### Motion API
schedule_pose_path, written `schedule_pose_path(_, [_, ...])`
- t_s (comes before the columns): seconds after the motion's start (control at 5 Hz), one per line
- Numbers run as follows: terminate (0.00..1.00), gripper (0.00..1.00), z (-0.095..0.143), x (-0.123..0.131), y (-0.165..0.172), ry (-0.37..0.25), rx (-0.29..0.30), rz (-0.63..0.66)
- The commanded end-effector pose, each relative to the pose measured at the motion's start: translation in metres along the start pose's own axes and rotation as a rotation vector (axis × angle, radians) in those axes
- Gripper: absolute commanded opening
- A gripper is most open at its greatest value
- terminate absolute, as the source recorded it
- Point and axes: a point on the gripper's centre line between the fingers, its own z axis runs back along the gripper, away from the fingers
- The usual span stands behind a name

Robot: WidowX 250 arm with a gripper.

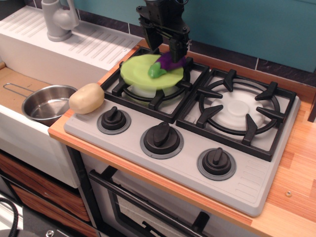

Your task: Put eggplant on plate and largepotato in pot or pan in sink

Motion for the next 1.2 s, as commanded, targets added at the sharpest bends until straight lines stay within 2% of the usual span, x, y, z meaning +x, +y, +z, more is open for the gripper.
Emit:
schedule_pose_path(0.0, [0.0, 1.0, 0.021, 0.009, -0.01, -0.048, 0.014, 0.006])
schedule_pose_path(0.4, [0.0, 1.0, 0.053, 0.005, -0.023, 0.008, 0.006, 0.025])
schedule_pose_path(1.0, [0.0, 1.0, 0.082, 0.004, -0.031, 0.046, 0.02, 0.022])
